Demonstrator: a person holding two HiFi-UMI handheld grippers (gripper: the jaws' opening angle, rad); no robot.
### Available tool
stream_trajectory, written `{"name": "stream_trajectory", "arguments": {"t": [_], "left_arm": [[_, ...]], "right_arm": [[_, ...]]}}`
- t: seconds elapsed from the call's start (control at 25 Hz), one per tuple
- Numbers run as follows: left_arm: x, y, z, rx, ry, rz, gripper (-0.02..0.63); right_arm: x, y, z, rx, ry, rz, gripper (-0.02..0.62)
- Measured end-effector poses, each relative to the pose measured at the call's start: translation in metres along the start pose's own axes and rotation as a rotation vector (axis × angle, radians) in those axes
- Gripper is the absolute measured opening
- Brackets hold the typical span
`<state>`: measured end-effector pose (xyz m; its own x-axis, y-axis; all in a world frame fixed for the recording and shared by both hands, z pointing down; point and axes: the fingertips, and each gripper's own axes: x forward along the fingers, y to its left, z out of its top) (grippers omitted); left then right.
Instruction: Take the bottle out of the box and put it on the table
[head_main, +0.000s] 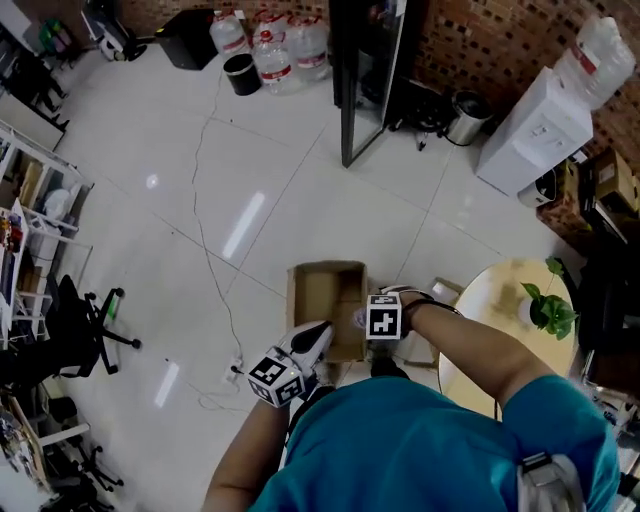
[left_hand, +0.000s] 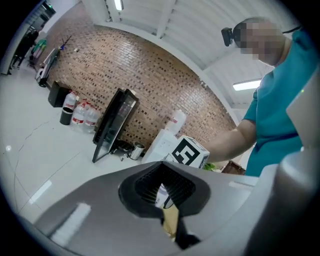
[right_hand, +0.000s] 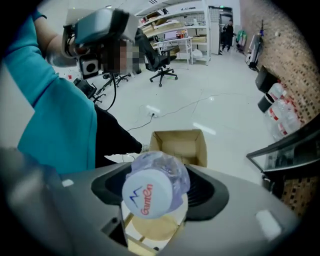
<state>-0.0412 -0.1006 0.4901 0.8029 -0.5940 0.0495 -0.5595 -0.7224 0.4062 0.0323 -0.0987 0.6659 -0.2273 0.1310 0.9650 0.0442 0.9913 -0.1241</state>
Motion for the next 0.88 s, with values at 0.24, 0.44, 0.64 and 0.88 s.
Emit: {"name": "stream_trajectory", "arguments": {"t": [0.24,0.44,0.64,0.88], "left_arm": [[-0.046,-0.033,0.043,0.037,0.037,-0.181,0.000],[-0.099,-0.055,0.084,0.074,0.104,-0.320,0.000],[-0.108,-0.117,0.113,0.069,0.126,-0.402,0.000],[-0.102,-0.217,0.160,0.154,0.164,-0.540,0.000]], "right_arm": [[-0.063,0.031,0.030,0.185,-0.034,-0.082,0.316],[-0.131,0.091,0.061,0.412,-0.099,-0.084,0.316],[-0.196,0.142,0.033,0.465,-0.072,-0.220,0.316],[-0.283,0.221,0.001,0.587,-0.125,-0.280,0.316]]}}
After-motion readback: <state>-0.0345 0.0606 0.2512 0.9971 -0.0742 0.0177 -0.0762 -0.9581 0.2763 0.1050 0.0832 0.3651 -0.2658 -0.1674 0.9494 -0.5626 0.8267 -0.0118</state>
